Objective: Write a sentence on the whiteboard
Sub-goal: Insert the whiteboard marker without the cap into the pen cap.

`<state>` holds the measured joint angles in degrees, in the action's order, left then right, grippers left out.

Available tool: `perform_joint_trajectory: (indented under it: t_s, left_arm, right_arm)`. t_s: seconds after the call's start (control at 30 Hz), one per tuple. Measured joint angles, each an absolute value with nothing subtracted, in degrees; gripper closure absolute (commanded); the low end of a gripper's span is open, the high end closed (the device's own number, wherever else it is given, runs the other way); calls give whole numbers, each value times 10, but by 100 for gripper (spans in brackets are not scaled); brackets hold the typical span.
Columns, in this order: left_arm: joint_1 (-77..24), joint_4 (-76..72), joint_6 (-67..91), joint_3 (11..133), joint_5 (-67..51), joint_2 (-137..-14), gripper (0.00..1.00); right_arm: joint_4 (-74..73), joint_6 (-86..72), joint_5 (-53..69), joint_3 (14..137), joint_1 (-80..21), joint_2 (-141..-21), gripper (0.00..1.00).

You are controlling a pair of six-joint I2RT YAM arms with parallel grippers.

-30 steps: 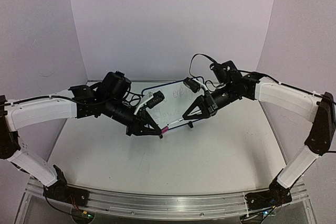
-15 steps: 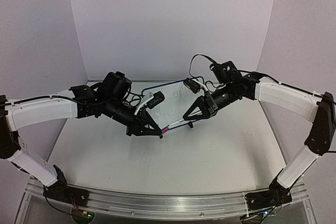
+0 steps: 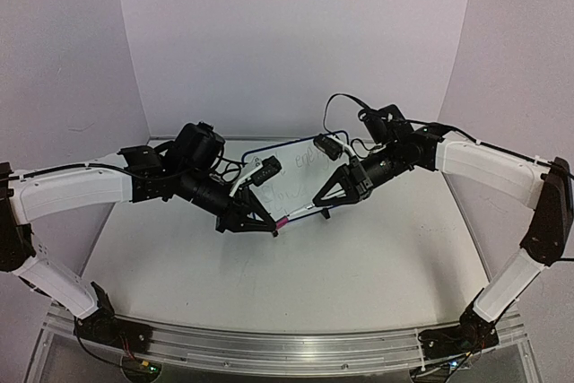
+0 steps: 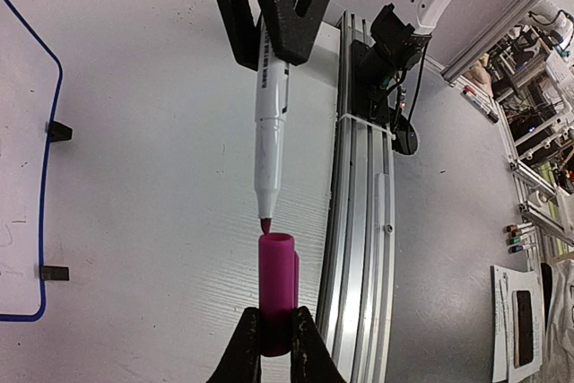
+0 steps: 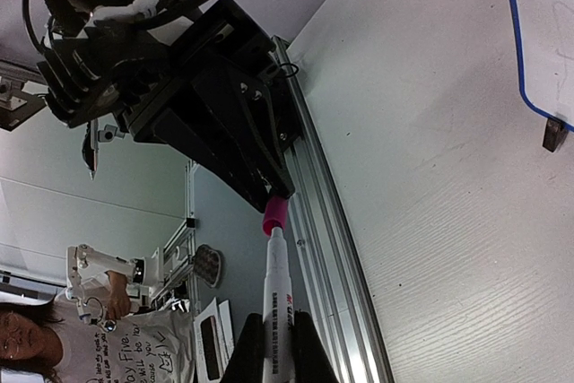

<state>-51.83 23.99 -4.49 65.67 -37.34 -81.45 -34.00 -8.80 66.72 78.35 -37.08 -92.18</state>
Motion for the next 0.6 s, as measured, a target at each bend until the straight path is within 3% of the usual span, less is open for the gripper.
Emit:
perform_joint_trajectory:
  t_s: [0.6]
  left_arm:
    - [-518,240,-45,657,-372,-826,100]
  right_arm:
    - [-345,-79,672,783,-376,-922,100]
